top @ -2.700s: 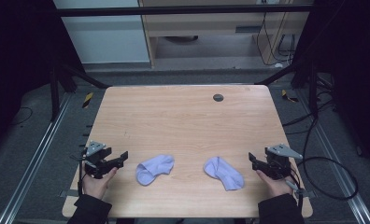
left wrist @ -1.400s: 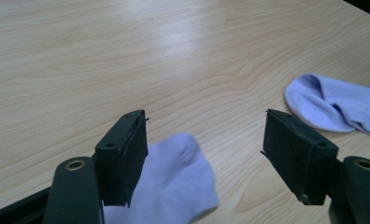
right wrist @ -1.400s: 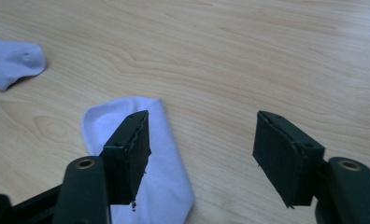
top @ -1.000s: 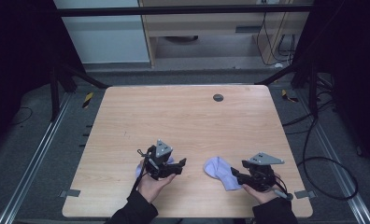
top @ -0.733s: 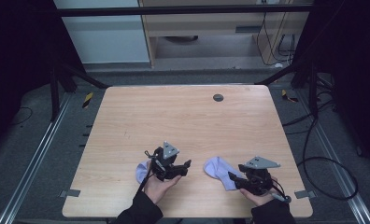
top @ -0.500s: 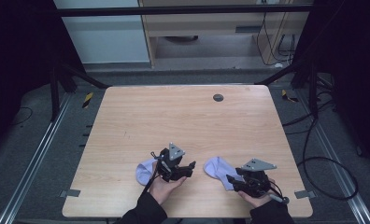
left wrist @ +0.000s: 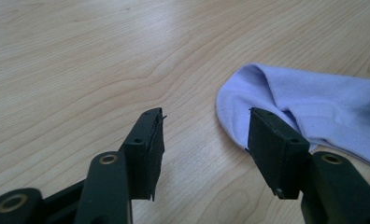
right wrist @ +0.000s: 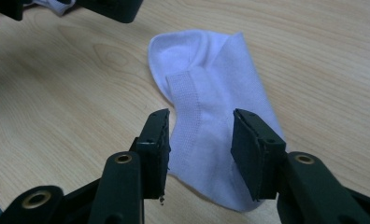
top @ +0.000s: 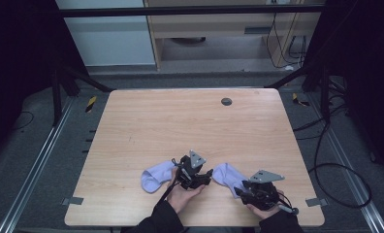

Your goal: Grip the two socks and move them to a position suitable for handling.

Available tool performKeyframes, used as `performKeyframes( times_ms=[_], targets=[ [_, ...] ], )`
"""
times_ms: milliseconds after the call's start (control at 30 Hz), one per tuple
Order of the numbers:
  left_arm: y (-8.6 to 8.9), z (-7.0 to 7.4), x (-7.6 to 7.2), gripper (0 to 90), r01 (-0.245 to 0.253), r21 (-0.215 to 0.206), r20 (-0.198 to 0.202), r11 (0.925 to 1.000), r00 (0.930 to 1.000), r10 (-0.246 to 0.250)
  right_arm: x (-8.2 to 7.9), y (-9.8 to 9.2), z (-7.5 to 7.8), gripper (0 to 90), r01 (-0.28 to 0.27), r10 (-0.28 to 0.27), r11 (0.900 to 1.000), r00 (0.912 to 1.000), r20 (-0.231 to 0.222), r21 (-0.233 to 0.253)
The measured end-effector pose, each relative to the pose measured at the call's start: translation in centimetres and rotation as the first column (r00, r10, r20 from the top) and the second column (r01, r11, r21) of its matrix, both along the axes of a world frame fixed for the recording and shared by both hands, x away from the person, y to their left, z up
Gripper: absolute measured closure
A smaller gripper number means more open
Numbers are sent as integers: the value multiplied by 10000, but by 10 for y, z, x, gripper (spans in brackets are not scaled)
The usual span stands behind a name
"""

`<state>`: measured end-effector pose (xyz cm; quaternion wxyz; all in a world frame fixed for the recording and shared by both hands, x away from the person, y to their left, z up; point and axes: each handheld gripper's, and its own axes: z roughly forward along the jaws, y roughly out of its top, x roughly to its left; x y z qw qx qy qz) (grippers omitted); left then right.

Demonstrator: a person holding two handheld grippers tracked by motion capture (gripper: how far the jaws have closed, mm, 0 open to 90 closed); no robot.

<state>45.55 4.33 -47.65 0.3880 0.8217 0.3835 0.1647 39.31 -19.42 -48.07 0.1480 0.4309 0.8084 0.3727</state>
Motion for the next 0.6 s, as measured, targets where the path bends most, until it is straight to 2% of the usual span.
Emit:
performKeyframes(
  times_ms=[500,600],
  targets=[
    [-17,-14,4,553,147,261,-238,9996,9996,-141,-1,4,-8,640,-428,419,9988,9984,-375,-249],
    [-18,-17,7,586,184,255,-433,9995,9989,-173,0,5,-10,661,-480,463,9983,9976,-507,-323]
  ],
)
